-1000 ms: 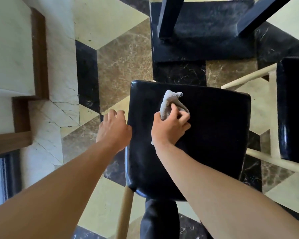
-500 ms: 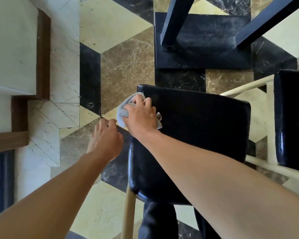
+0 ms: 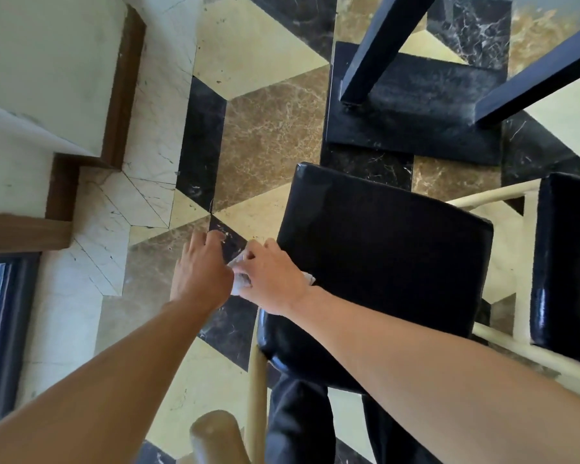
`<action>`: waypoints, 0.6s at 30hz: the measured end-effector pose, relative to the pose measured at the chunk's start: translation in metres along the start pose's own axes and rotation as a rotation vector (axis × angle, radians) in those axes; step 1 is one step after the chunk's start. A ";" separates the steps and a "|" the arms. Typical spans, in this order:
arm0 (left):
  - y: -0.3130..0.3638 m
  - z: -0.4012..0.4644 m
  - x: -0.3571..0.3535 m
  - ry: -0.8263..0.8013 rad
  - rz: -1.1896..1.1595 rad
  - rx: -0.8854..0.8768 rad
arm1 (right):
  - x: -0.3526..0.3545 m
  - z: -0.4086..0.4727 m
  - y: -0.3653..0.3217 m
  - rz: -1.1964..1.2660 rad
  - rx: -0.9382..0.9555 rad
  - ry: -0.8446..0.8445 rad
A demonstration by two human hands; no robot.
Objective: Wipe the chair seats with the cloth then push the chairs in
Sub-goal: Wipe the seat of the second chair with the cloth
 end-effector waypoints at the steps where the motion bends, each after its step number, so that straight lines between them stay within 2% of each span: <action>1: -0.007 -0.003 0.001 0.015 -0.018 0.026 | -0.005 0.000 -0.011 -0.042 0.103 -0.080; 3: -0.024 -0.010 0.002 0.030 -0.045 0.071 | -0.022 -0.004 -0.037 -0.199 0.320 -0.226; 5: -0.043 -0.016 0.002 0.024 -0.055 0.101 | -0.041 -0.010 -0.059 -0.422 0.494 -0.298; 9: -0.073 -0.026 0.002 0.034 -0.065 0.129 | -0.061 -0.015 -0.069 -0.641 0.610 -0.430; 14: -0.090 -0.021 0.001 -0.010 -0.015 0.129 | -0.060 0.007 -0.059 -0.683 0.592 -0.501; 18: -0.077 -0.001 0.003 -0.030 0.013 0.083 | -0.045 0.041 -0.032 -0.669 0.453 -0.450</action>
Point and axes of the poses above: each hand's wrist, its own z-axis towards the middle knuckle, its own x-axis out of the back of the hand, y = z × x, the point moved 2 cm from there along z, towards the middle knuckle, and after that the axes turned 15 degrees about -z, right-handed, at the moved point
